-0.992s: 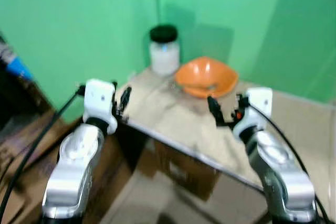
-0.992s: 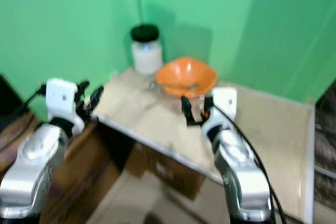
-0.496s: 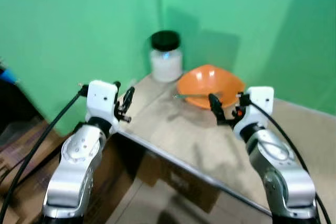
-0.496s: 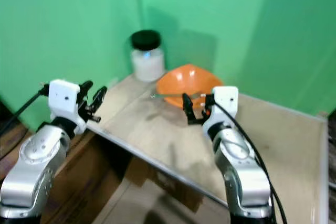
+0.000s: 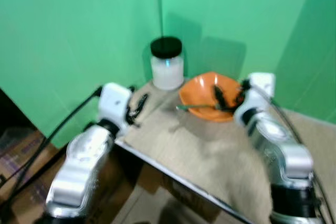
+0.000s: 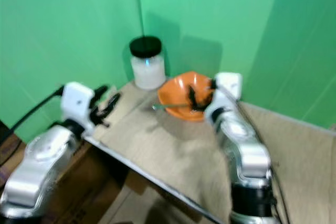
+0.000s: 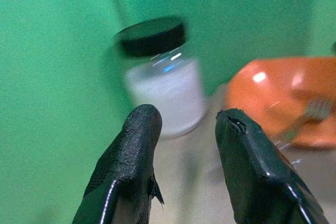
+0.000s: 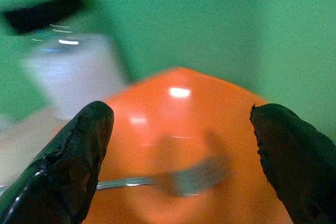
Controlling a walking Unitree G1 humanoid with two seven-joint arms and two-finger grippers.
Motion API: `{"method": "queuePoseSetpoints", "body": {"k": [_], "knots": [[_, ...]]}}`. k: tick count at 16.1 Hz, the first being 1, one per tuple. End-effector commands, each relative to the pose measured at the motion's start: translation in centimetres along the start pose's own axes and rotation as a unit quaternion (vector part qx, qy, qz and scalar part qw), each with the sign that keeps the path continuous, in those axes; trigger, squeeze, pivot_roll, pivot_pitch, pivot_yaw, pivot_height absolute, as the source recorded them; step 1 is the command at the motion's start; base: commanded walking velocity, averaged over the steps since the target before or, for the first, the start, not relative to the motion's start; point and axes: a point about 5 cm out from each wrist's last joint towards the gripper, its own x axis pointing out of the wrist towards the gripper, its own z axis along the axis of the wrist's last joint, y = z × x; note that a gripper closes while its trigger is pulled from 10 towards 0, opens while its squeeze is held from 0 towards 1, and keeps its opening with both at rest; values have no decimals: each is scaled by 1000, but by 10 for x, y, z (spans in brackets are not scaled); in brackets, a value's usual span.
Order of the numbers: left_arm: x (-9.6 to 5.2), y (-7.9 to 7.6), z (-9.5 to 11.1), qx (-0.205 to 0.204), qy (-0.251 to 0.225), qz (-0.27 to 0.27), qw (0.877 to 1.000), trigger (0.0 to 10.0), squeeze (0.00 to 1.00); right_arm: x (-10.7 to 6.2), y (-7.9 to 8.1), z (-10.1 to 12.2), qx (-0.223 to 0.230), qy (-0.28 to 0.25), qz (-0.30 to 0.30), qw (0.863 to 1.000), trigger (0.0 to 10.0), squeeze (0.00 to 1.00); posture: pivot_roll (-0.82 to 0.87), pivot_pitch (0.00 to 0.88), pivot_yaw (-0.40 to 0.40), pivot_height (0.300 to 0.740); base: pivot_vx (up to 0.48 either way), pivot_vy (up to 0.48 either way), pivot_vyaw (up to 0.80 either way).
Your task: Setting the table
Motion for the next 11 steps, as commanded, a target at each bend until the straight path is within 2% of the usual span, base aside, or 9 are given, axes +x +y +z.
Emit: {"method": "queuePoseSetpoints", "body": {"k": [1, 3, 6, 8, 10, 11], "knots": [[1, 0, 0, 4, 2, -17, 1000, 10000, 0, 7, -7, -3, 26, 26, -21, 999, 10000, 1000, 60, 0, 73, 740, 0, 0, 0], [2, -2, -2, 12, 9, -50, 999, 10000, 0, 22, -21, 5, 52, 55, -35, 997, 10000, 1000, 57, 0, 61, 740, 0, 0, 0], [2, -2, -6, 17, 20, -71, 997, 10000, 0, 29, -31, 9, 83, 89, -31, 992, 10000, 1000, 56, 0, 50, 740, 0, 0, 0], [3, -1, -8, 18, 24, -81, 996, 10000, 0, 33, -31, 4, 118, 136, -22, 983, 10000, 1000, 46, 0, 50, 740, 0, 0, 0], [6, 3, -7, 19, 22, -78, 997, 10000, 0, 40, -26, -1, 119, 167, -27, 978, 10000, 1000, 46, 0, 48, 740, 0, 0, 0], [6, 2, -6, 21, 19, -79, 996, 10000, 0, 41, -28, 3, 130, 161, -38, 977, 10000, 404, 48, 0, 43, 740, 0, 0, 0]]}}
